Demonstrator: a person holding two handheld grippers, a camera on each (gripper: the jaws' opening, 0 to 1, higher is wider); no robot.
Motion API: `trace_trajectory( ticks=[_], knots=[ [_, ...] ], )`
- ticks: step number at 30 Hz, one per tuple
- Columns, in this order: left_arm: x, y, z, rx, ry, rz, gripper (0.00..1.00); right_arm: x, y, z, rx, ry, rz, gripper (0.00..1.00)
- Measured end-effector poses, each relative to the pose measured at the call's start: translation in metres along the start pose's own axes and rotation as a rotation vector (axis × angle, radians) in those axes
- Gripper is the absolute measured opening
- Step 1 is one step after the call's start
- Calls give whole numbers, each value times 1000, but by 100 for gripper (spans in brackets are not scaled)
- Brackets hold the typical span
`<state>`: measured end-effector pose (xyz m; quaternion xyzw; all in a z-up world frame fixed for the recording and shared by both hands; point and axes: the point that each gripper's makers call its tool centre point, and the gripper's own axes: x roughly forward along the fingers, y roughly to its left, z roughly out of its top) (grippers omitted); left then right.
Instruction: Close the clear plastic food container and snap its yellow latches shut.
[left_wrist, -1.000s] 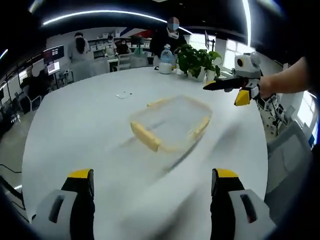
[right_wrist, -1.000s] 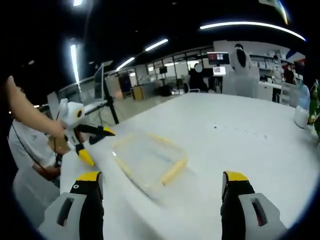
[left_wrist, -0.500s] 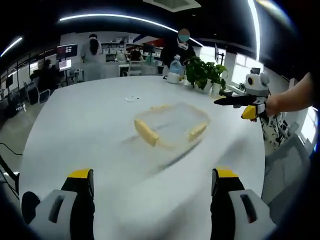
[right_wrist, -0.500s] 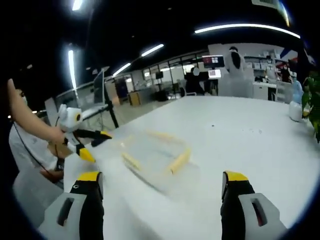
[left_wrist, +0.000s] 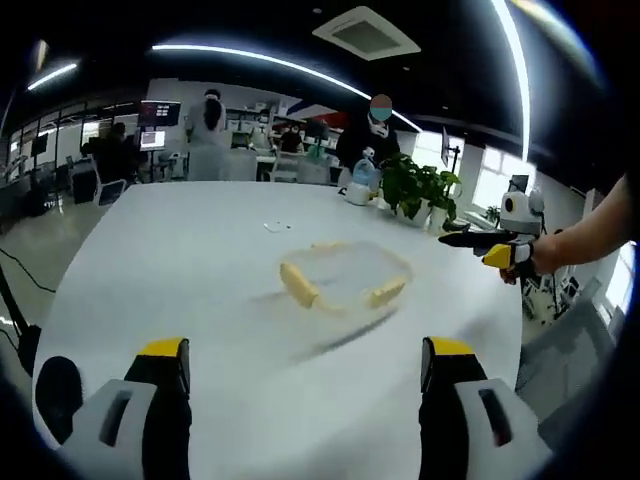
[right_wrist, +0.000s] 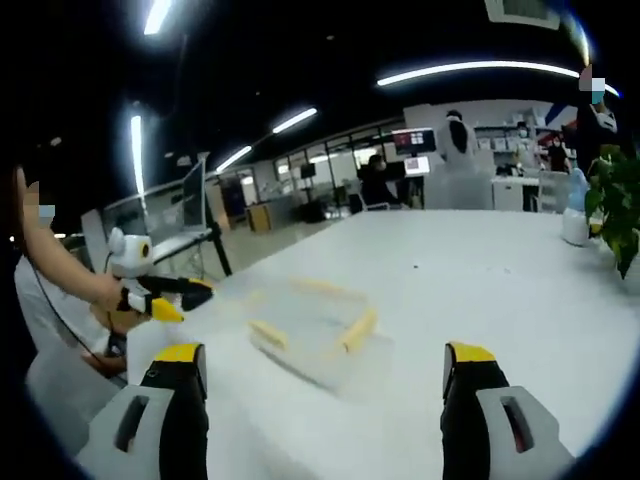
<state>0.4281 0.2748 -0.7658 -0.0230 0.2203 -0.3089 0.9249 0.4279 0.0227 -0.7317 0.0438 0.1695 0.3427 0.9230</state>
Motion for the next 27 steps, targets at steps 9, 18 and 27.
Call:
trace_trajectory(
  ticks=[9,18,27],
  knots=[
    [-14,-7,-9,-13,-22,-10,96,-18,1,-2,30,-26,-27,98],
    [-28,-9,-7,-16,-51,-2,95,-29,5,2,44,-75,-67,98],
    [-38,-11,-12,-33,-63,13,95,-34,15,-2,51,-92,-75,97]
  ],
)
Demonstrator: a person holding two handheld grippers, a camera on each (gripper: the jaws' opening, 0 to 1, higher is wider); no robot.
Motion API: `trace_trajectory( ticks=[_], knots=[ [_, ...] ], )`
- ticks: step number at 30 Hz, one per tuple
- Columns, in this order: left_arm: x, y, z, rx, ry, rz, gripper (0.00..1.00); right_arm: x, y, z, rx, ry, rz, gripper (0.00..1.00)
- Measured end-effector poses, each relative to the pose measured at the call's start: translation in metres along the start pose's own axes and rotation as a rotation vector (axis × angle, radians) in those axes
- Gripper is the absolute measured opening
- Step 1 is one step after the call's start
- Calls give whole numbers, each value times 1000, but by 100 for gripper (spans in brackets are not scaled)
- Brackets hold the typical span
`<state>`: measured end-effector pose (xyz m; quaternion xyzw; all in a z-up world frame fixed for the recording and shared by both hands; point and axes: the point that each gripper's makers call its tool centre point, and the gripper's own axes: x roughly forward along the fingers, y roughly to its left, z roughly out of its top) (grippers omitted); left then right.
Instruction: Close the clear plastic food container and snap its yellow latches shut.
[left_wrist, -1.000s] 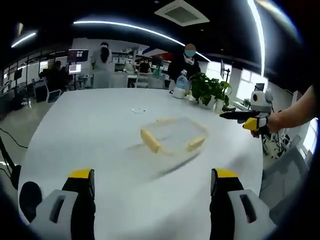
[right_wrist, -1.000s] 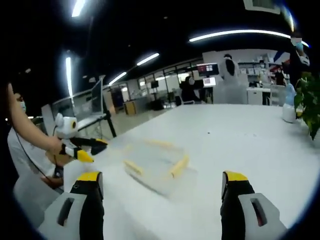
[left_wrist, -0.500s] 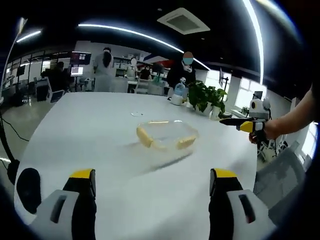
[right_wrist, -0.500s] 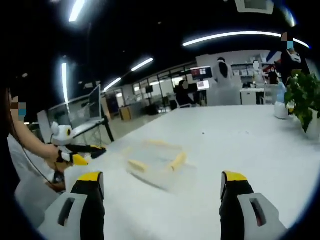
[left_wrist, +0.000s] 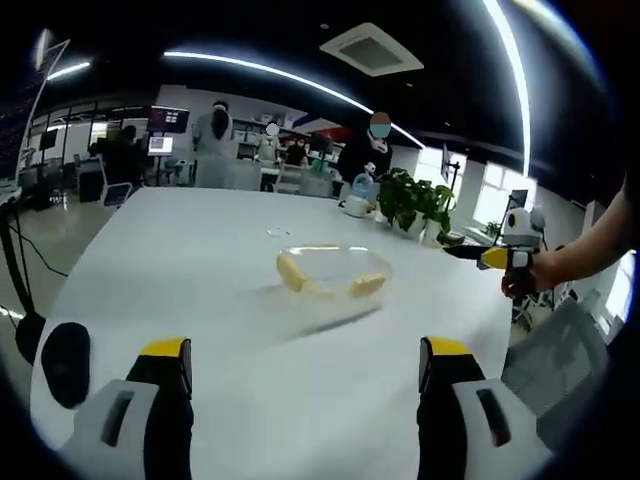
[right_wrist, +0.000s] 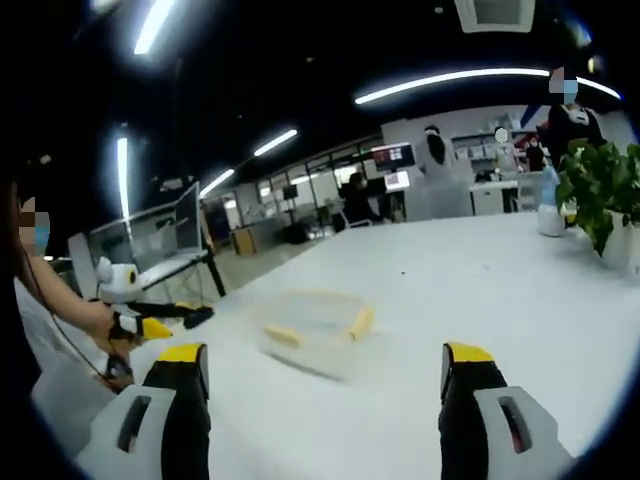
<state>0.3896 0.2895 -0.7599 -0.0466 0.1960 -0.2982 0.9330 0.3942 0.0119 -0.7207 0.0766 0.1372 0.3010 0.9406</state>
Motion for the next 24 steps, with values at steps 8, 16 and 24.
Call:
trace_trajectory(
  ticks=[8,16,24],
  knots=[
    [-9,-8,-7,-2,-11,4,94,-11,4,4,-12,-19,-20,96],
    [-14,-13,-13,-2,-7,1,94,-22,5,-7,-4,-8,-21,96],
    [-18,-24,-16,6,-13,-11,95,-32,12,-14,-21,13,-11,97]
  ],
)
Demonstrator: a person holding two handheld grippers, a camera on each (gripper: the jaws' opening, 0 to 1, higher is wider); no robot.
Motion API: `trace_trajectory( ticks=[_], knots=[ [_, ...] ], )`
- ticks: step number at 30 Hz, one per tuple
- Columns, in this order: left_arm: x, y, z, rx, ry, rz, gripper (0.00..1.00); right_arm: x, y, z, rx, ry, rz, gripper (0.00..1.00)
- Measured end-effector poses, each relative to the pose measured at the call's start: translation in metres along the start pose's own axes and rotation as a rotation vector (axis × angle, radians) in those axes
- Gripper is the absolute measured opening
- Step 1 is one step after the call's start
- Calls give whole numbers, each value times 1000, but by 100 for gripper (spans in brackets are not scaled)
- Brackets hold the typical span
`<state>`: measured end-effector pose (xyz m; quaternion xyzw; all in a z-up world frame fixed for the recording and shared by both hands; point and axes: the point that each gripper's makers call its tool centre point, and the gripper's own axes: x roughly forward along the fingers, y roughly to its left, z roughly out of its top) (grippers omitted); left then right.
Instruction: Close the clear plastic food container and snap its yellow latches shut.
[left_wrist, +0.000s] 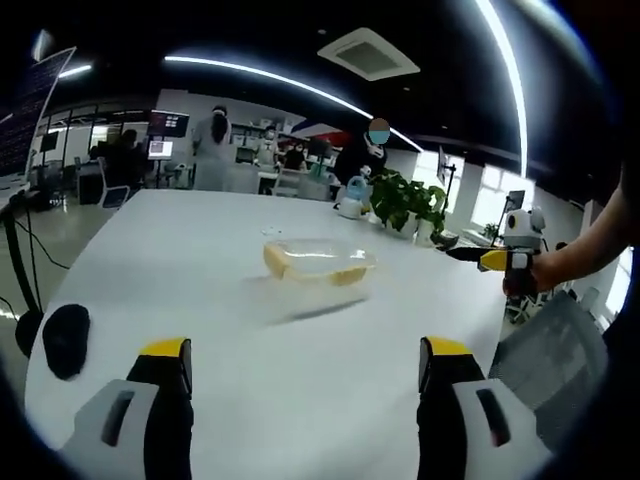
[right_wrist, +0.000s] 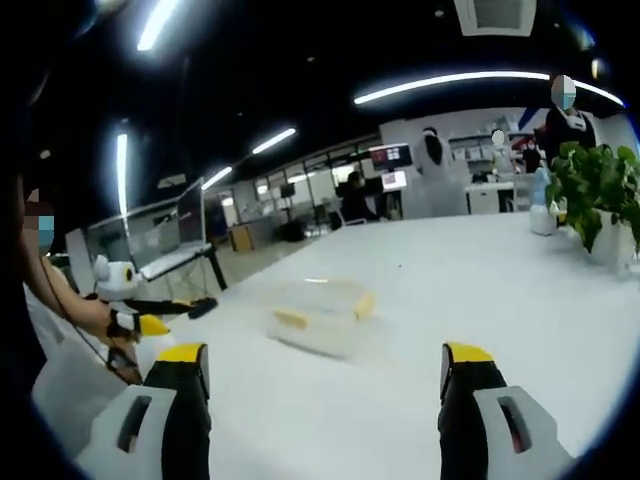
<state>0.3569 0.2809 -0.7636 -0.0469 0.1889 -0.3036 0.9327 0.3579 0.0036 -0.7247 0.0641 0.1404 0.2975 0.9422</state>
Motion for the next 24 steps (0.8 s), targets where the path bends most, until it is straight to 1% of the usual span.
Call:
trace_trajectory(
  ticks=[7,9,12,16,19,22,24],
  knots=[
    [-4,-6,-2,3,-4,-13,96,-6,9,-6,-16,26,34,97],
    [-6,-7,-3,22,1,-13,96,-8,10,-7,-29,30,39,97],
    [-9,-5,-1,7,-11,-7,97,-11,12,-6,-24,29,45,97],
    [-13,-8,-1,15,-17,-10,98,-17,14,-10,-34,39,50,97],
    [-14,-12,-2,22,-18,-16,98,-23,17,-16,-51,57,62,97],
    [-16,-19,-5,46,-11,-29,99,-30,19,-18,-63,69,70,97],
    [-17,-27,-7,52,-9,-47,99,-32,18,-17,-60,66,70,97]
  ],
)
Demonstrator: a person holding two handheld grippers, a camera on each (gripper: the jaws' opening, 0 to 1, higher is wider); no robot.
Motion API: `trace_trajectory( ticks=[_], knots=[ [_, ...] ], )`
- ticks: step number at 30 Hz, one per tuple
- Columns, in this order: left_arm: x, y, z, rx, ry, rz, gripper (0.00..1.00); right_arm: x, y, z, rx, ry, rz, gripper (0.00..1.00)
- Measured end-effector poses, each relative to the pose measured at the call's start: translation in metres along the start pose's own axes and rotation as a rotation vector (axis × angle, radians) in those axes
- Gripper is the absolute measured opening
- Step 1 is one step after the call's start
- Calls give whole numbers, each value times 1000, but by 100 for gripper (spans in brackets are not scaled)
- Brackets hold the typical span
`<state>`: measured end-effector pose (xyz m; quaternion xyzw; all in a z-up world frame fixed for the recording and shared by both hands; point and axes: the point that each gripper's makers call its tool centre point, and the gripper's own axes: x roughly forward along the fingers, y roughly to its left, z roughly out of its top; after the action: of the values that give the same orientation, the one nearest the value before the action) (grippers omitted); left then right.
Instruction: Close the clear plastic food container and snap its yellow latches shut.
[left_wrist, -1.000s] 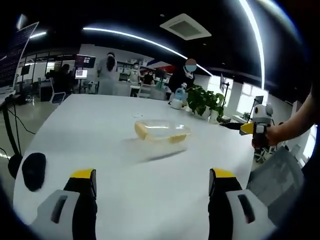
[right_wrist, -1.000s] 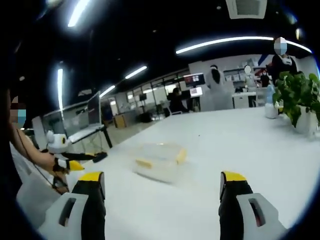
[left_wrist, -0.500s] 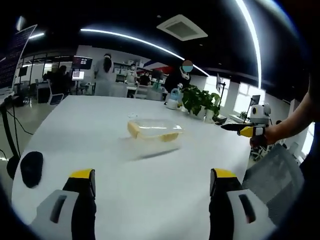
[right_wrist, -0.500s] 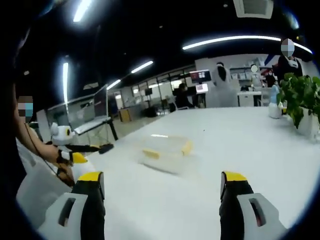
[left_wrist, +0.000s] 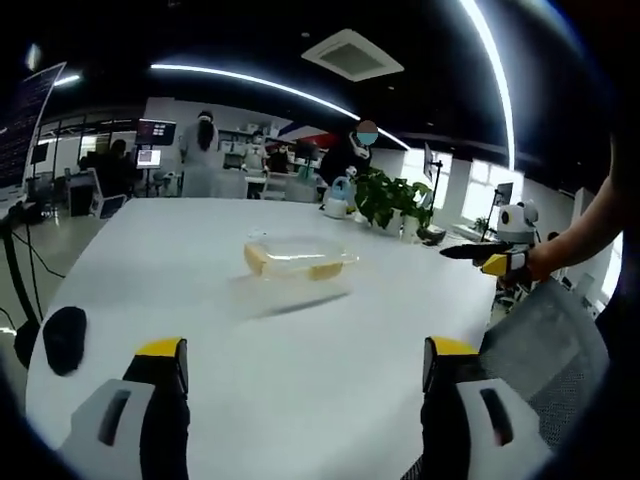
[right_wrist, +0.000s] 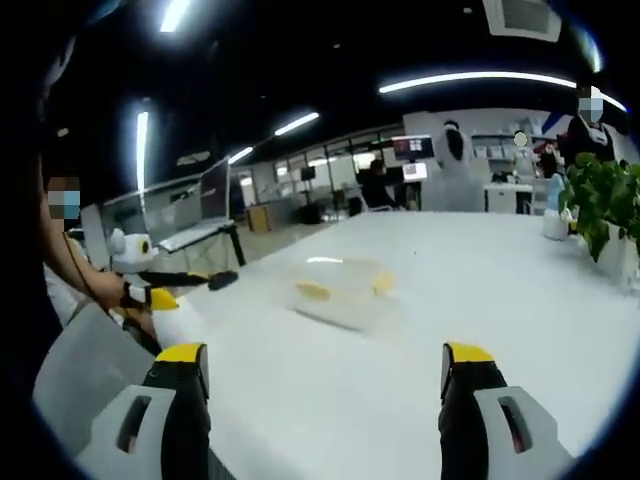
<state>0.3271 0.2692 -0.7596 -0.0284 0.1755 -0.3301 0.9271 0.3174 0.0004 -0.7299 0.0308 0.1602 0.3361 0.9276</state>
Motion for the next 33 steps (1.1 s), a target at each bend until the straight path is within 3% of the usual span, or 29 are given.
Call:
trace_trajectory(
  ticks=[5,22,33],
  knots=[
    [-3,-11,-1,31,-2,-15,99,-5,4,8,-14,-16,11,97],
    [-12,-25,-1,50,-2,-23,97,-23,3,1,-13,-17,-26,96],
    [-15,-20,-5,71,6,-10,98,-20,1,-2,-3,-2,-36,95]
  ],
)
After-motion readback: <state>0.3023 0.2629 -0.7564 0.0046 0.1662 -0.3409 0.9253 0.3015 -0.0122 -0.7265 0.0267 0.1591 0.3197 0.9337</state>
